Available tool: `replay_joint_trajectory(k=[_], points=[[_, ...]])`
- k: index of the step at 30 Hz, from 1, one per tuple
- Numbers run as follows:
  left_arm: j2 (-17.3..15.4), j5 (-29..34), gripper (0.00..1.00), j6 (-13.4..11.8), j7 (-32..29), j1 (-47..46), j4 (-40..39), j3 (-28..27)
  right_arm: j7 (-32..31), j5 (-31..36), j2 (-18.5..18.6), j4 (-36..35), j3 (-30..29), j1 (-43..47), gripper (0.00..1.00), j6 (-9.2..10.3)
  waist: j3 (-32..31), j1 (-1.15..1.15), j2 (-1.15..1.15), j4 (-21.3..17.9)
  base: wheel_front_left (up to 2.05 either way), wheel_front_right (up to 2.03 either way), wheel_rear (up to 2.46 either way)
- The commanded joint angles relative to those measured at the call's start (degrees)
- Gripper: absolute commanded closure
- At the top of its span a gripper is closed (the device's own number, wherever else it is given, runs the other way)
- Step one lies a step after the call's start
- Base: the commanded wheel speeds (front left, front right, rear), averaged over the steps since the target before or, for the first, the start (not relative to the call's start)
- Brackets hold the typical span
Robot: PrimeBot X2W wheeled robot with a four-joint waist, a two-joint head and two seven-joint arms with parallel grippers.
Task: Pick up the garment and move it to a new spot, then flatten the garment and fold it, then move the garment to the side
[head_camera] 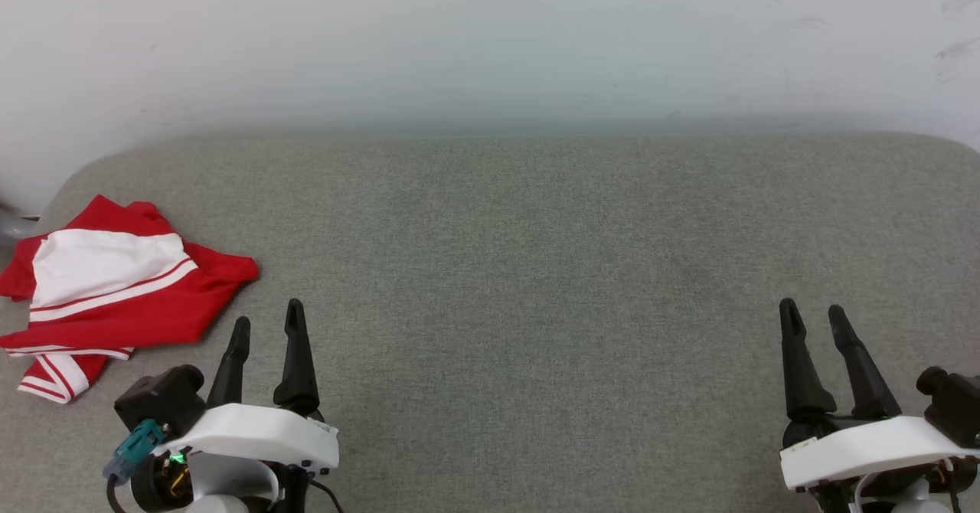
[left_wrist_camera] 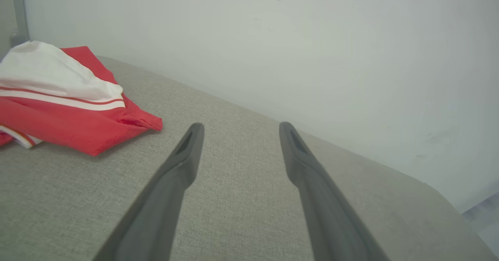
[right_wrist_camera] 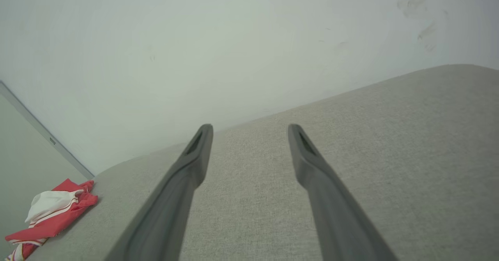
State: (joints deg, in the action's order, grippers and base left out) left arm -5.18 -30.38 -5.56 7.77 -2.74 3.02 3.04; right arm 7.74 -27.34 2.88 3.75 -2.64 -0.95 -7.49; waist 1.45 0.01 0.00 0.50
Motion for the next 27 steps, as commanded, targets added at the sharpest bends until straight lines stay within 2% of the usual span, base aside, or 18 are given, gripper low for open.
replay_joint_trajectory(k=[1,15,27], points=[[-0.7,2.1,0.0,-0.4,0.7,0.0,-1.0,0.5,0.7,2.3,0.0,-1.0,0.2,0.3,0.0,-0.01,0.0,-0.01,0.0,0.0,0.0,0.0,0.0],[-1.8,10.1,0.0,-2.4,2.6,0.7,-2.2,2.9,2.6,11.0,0.0,-2.1,0.3,0.8,0.0,0.0,0.3,-0.01,0.0,0.1,0.0,0.0,0.0],[-2.0,15.4,0.0,-2.9,4.1,1.0,-2.9,3.8,4.1,15.2,0.0,-2.5,-0.1,1.1,0.0,0.0,0.6,-0.01,0.0,0.2,0.0,0.0,0.0]])
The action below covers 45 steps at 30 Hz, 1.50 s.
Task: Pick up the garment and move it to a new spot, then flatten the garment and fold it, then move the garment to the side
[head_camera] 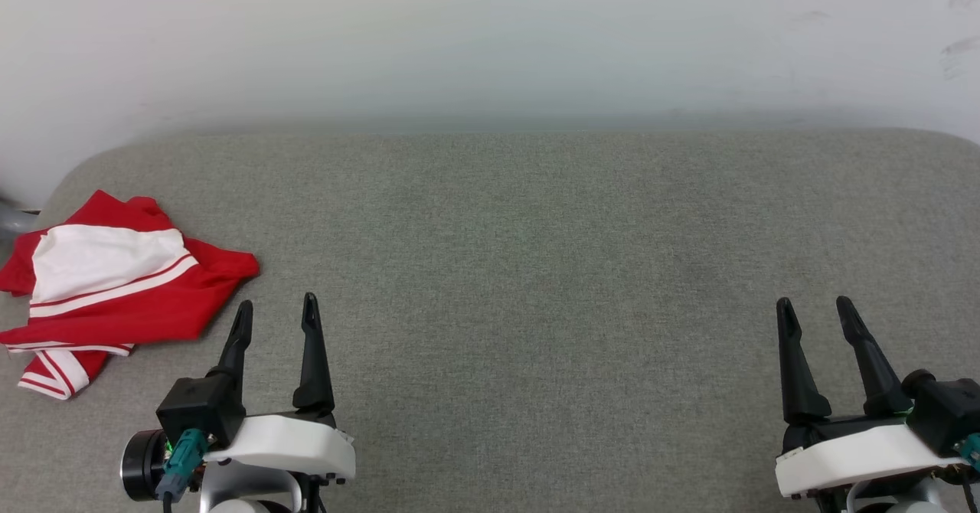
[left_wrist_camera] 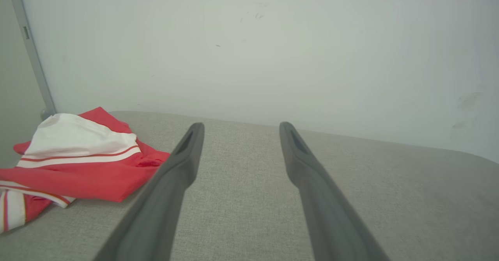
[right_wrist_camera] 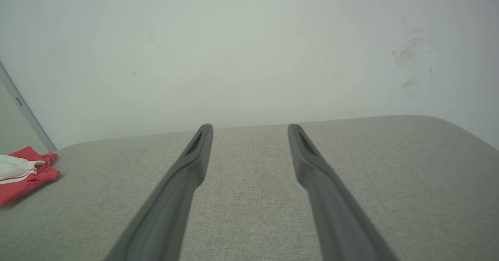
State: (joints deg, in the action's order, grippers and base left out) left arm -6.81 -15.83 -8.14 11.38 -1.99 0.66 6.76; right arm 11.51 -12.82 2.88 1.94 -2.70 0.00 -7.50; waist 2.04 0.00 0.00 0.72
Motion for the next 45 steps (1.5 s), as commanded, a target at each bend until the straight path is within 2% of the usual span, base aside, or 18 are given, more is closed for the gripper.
replay_joint_trajectory(k=[1,11,32,45], points=[[-0.3,1.3,0.0,-0.3,0.6,0.4,-0.6,0.1,0.4,0.9,0.0,-0.7,-0.1,0.2,0.0,0.01,0.0,0.0,0.0,0.0,0.0,0.0,0.0],[0.6,5.3,0.0,0.8,1.7,1.0,-0.4,-0.4,1.6,3.1,0.0,-1.0,0.4,0.7,0.0,0.01,0.3,0.0,0.0,0.2,0.0,0.0,0.0],[3.2,12.6,0.0,5.1,4.0,1.7,0.2,-3.6,3.8,3.2,0.0,1.1,0.6,1.1,0.0,0.03,1.1,0.0,0.0,0.4,0.0,0.0,0.0],[3.8,12.2,0.0,6.9,3.9,1.3,1.4,-4.8,3.7,1.8,0.0,2.3,0.9,0.8,0.0,0.03,1.4,0.0,0.0,0.5,0.0,0.0,0.0]])
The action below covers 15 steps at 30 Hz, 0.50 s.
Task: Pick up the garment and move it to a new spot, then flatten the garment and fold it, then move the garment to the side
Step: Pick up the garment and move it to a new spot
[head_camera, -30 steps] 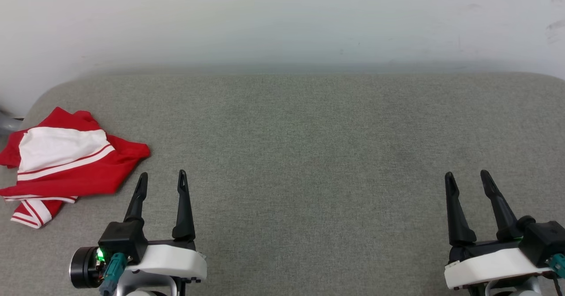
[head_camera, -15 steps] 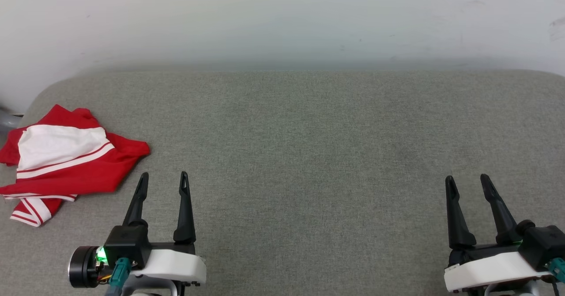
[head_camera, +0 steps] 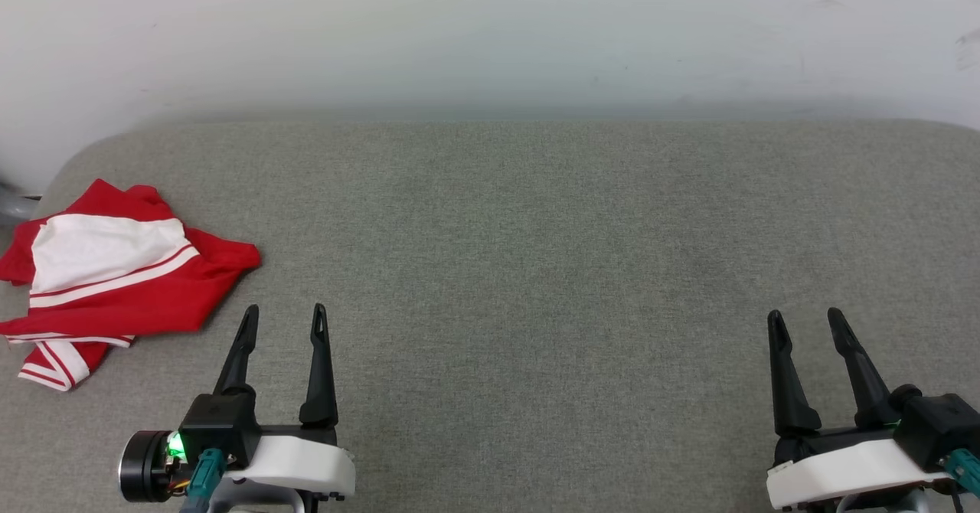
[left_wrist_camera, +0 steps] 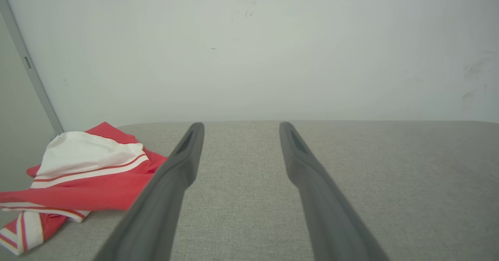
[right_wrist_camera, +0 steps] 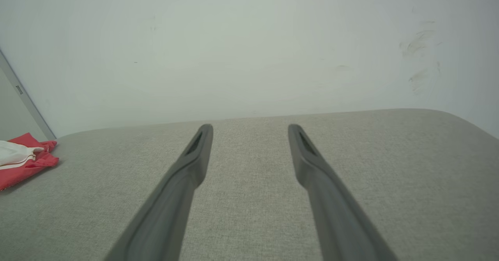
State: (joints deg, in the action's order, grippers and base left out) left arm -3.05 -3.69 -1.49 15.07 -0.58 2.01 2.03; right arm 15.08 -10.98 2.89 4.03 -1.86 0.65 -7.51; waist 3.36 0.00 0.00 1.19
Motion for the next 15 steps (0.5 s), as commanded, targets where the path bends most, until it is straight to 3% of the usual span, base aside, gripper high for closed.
replay_joint_trajectory(k=[1,15], points=[[0.1,0.1,0.0,0.3,0.2,-0.2,0.2,-0.1,0.1,0.0,0.0,0.2,0.1,0.1,0.0,0.04,0.0,0.0,0.0,0.0,0.0,0.0,0.0],[0.2,0.1,0.0,0.1,0.2,-0.6,0.8,-0.6,0.1,0.4,0.0,0.0,0.9,0.1,0.0,0.04,0.3,0.0,0.0,2.5,0.0,0.0,0.0]])
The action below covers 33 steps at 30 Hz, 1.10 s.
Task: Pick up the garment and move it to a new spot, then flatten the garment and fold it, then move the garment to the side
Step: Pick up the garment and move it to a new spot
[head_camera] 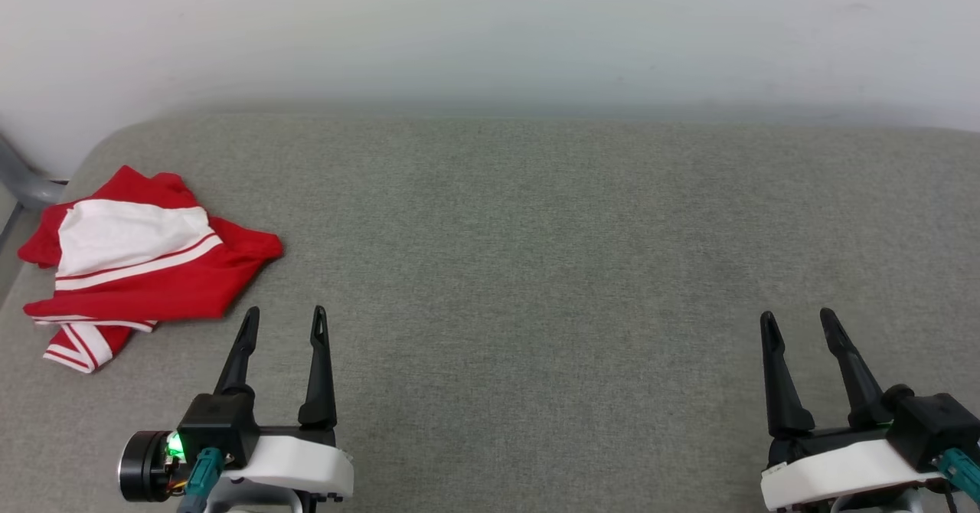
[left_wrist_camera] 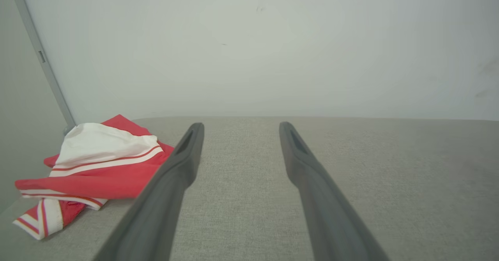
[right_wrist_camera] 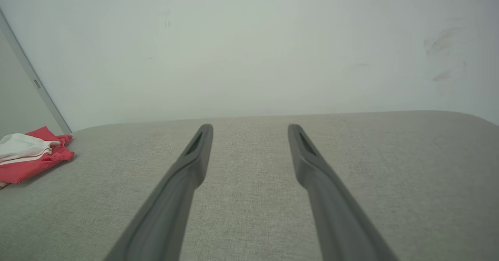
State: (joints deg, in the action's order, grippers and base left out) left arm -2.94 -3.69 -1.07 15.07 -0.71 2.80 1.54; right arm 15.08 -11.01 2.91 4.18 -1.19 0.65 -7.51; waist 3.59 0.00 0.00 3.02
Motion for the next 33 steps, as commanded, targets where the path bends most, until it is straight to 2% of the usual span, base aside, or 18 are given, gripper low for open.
replay_joint_trajectory(k=[1,25,33], points=[[0.1,0.0,0.0,-0.3,0.2,-0.5,0.0,-0.2,0.1,0.5,-0.1,-0.1,0.3,0.1,0.0,0.04,0.1,0.0,0.0,1.2,0.0,0.0,0.0],[0.1,-2.3,0.0,-1.3,0.2,-0.1,0.3,-1.7,0.1,4.3,-0.1,-1.2,2.6,-0.1,0.0,0.04,0.8,0.0,0.0,17.6,0.0,0.0,0.0],[0.1,-3.2,0.0,-1.5,0.2,0.2,0.5,-1.9,0.1,5.1,0.0,-1.3,3.3,-0.2,0.0,0.04,1.2,0.0,0.0,21.6,0.0,0.0,0.0]])
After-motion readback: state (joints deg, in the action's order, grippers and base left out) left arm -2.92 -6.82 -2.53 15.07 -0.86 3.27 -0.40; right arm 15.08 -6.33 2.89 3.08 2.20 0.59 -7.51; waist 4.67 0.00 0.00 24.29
